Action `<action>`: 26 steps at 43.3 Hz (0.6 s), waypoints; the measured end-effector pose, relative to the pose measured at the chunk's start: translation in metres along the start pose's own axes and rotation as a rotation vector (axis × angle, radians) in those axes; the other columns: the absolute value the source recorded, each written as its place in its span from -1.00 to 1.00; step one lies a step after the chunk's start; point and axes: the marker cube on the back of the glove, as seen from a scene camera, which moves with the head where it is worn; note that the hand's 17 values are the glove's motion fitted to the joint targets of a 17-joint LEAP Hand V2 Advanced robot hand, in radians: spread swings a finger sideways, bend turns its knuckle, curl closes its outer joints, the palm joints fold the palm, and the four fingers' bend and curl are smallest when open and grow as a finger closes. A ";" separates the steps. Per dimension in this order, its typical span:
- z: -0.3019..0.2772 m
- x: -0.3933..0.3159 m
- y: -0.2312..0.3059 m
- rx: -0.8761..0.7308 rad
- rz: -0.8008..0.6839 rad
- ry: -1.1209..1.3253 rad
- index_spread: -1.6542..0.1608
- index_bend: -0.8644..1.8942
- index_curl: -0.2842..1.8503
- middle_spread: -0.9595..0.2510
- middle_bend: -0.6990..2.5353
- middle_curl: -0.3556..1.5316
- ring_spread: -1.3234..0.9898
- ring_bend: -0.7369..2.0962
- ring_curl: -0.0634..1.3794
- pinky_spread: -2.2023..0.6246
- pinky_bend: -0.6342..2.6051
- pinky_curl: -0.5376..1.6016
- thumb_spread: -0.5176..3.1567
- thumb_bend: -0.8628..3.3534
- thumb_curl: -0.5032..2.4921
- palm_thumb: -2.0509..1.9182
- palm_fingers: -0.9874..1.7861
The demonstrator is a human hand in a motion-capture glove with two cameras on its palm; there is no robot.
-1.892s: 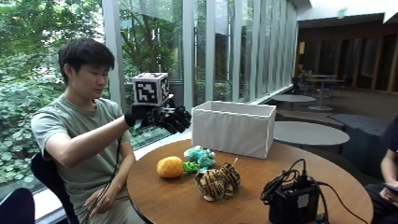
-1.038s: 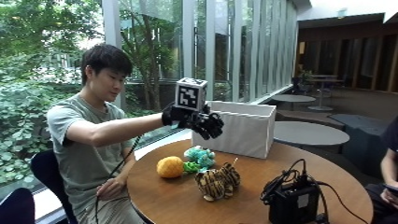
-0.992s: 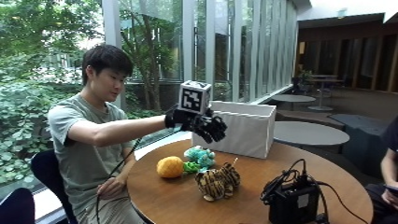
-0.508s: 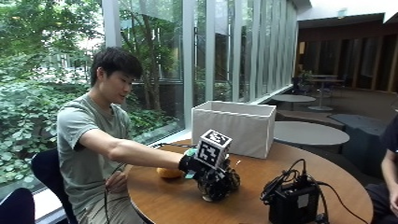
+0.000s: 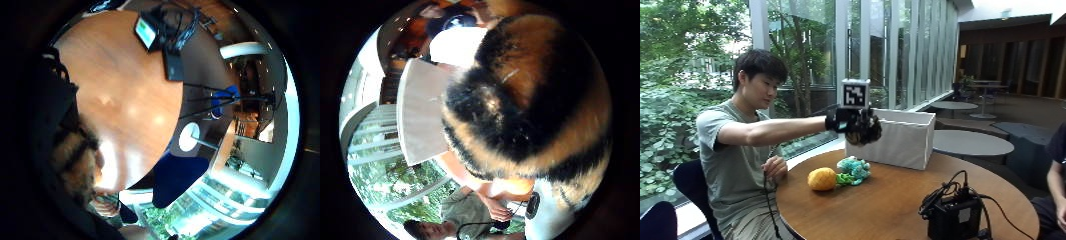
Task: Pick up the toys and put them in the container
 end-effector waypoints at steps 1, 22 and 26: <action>-0.013 -0.012 0.002 0.029 -0.019 0.026 0.49 0.07 -0.37 0.22 0.00 0.08 -0.19 0.30 -0.30 0.37 -0.14 -0.17 -0.15 -0.46 -0.26 0.40 0.36; -0.121 -0.336 -0.029 0.272 -0.378 0.084 0.44 0.27 -0.11 0.18 0.09 0.23 -0.21 0.38 -0.15 0.36 -0.07 -0.10 -0.37 -0.48 -0.10 0.37 0.35; -0.108 -0.393 -0.046 0.277 -0.413 0.092 0.44 0.27 -0.07 0.18 0.10 0.24 -0.21 0.39 -0.13 0.35 -0.05 -0.09 -0.40 -0.48 -0.07 0.36 0.34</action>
